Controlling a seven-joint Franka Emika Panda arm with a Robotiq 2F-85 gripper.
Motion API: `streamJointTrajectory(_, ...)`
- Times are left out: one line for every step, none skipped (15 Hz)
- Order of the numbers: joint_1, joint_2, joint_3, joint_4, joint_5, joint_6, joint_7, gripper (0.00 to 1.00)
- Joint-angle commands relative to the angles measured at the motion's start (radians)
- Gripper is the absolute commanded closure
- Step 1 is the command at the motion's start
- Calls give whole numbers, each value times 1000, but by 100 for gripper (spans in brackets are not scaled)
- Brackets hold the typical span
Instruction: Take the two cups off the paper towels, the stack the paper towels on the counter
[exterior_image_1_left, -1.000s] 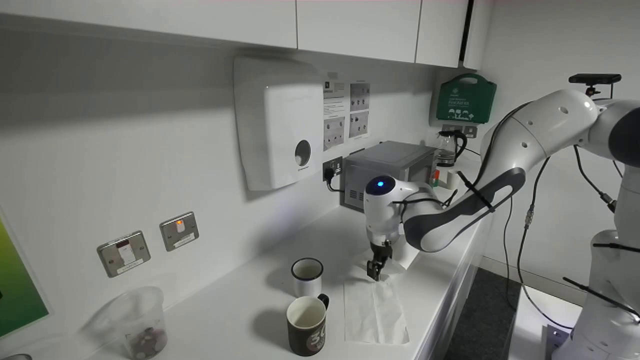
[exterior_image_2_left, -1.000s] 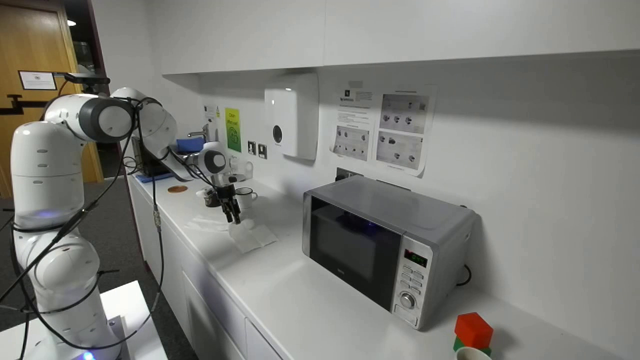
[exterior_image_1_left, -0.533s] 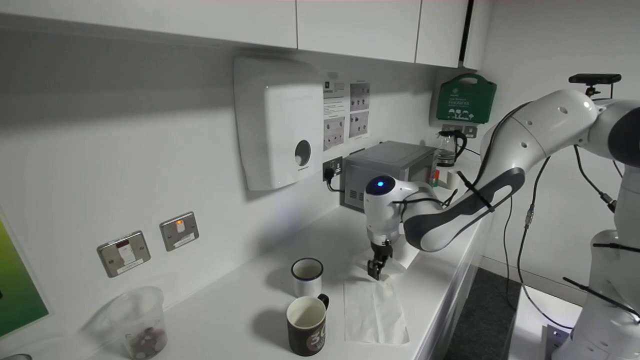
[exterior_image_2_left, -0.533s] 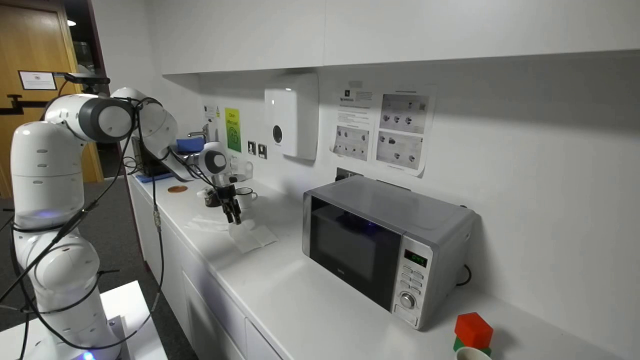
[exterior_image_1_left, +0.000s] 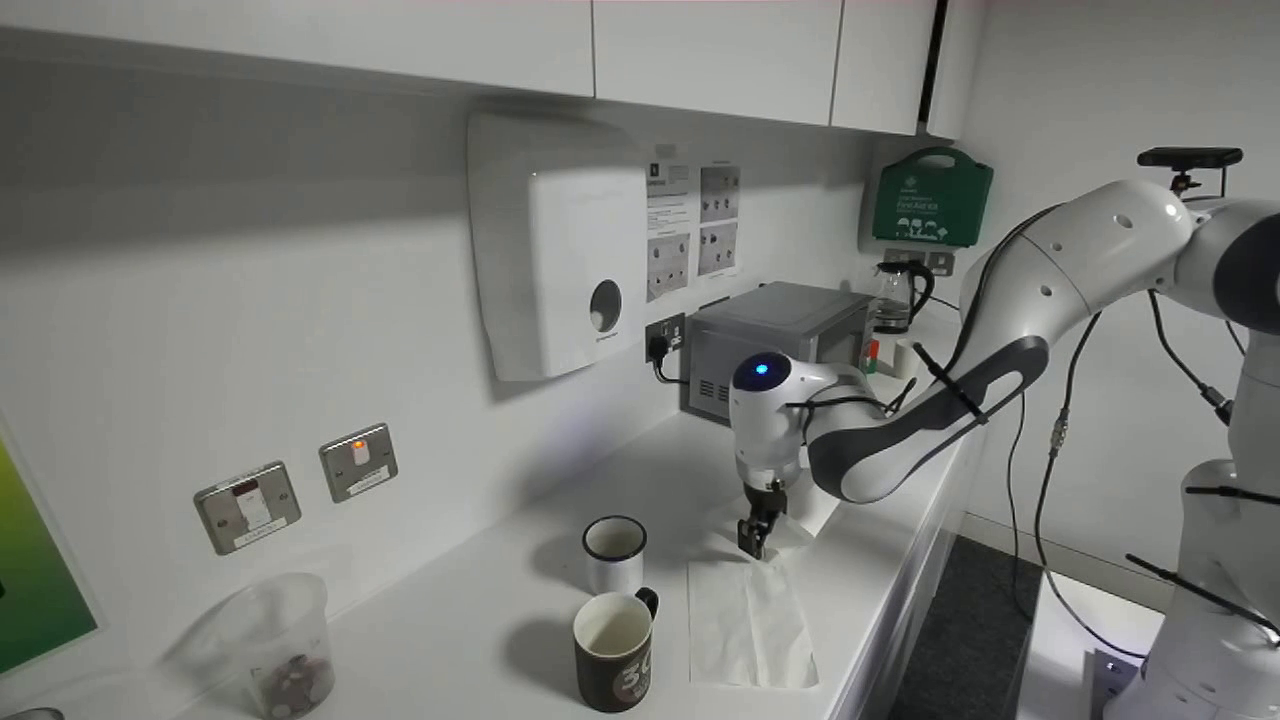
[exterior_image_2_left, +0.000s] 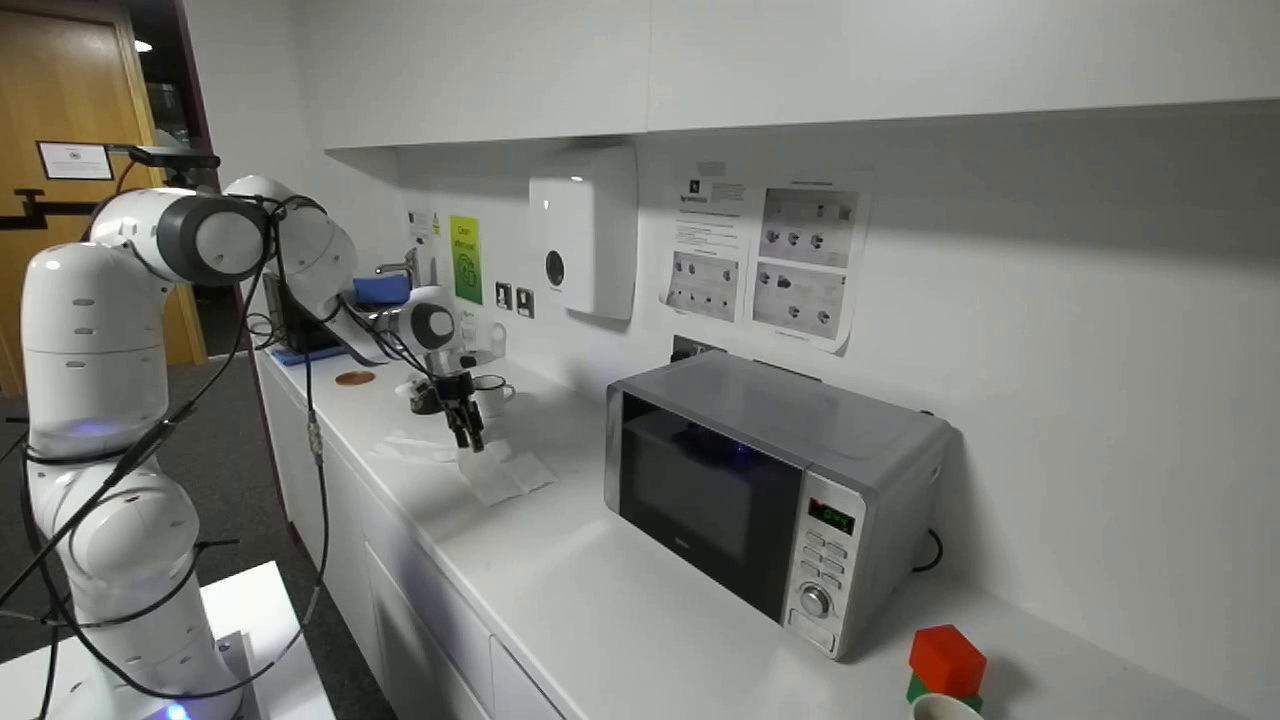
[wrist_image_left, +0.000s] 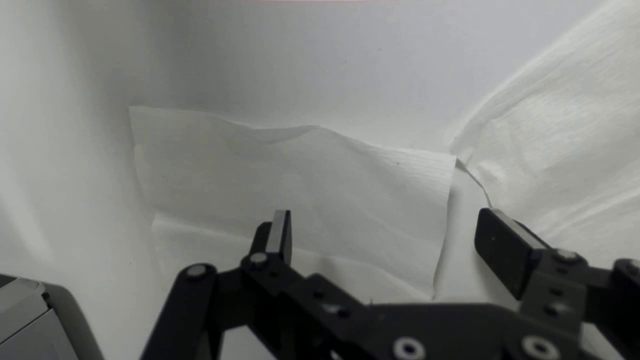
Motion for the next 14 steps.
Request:
streamJointTrajectory(-6,-34,2,-21,-25,-28,-5,30)
streamJointTrajectory(-6,-34,2,-21,-25,-28,-5,37)
streamJointTrajectory(-6,-34,2,-21,-25,-29,-6,46)
streamJointTrajectory(-5,-34,2,-21,-25,-29,-6,52)
streamJointTrajectory(-5,-34,2,-21,-26,-29,-5,61)
streamJointTrajectory(-5,-33,3,-20,-25,-30,-6,68)
streamJointTrajectory(-5,-33,3,-20,-26,-30,-6,77)
streamJointTrajectory(-5,-32,3,-19,-25,-31,-6,84)
streamJointTrajectory(-5,-32,3,-19,-25,-31,-7,93)
streamJointTrajectory(-5,-32,3,-19,-25,-31,-7,99)
streamJointTrajectory(-6,-32,3,-19,-23,-31,-9,100)
streamJointTrajectory(-6,-33,3,-18,-23,-31,-9,100)
streamJointTrajectory(-6,-33,3,-18,-23,-31,-9,100)
streamJointTrajectory(-6,-33,3,-19,-24,-31,-9,100)
